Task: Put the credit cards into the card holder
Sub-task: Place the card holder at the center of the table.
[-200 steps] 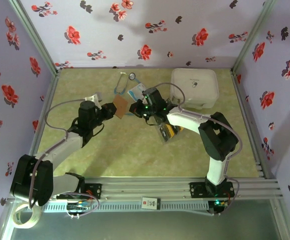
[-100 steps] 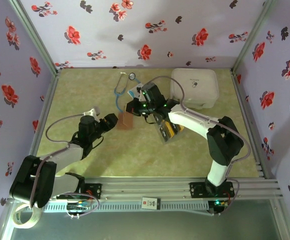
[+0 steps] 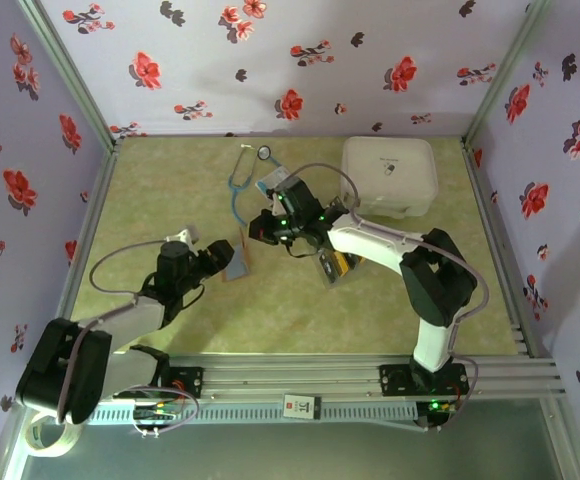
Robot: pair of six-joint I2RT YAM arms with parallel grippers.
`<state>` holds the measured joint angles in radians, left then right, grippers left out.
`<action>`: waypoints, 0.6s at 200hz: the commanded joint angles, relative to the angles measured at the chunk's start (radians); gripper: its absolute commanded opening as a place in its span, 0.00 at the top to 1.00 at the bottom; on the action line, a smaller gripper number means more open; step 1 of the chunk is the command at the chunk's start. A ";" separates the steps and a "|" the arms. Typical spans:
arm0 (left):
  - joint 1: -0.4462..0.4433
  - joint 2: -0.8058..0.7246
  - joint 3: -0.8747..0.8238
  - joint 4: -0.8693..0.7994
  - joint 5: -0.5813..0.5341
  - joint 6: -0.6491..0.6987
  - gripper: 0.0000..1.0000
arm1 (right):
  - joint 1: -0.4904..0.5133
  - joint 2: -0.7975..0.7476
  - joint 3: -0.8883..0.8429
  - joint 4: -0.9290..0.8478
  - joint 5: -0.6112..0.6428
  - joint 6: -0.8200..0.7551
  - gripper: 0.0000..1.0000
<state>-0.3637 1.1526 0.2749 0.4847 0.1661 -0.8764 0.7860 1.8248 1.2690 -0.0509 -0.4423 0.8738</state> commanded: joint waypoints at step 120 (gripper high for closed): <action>-0.003 0.094 0.188 -0.371 -0.110 0.137 0.31 | -0.119 -0.032 -0.301 0.170 -0.023 -0.014 1.00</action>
<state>-0.3637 1.2175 0.4080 0.1516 0.0704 -0.7921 0.6689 1.8091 0.9794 0.0845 -0.4461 0.8890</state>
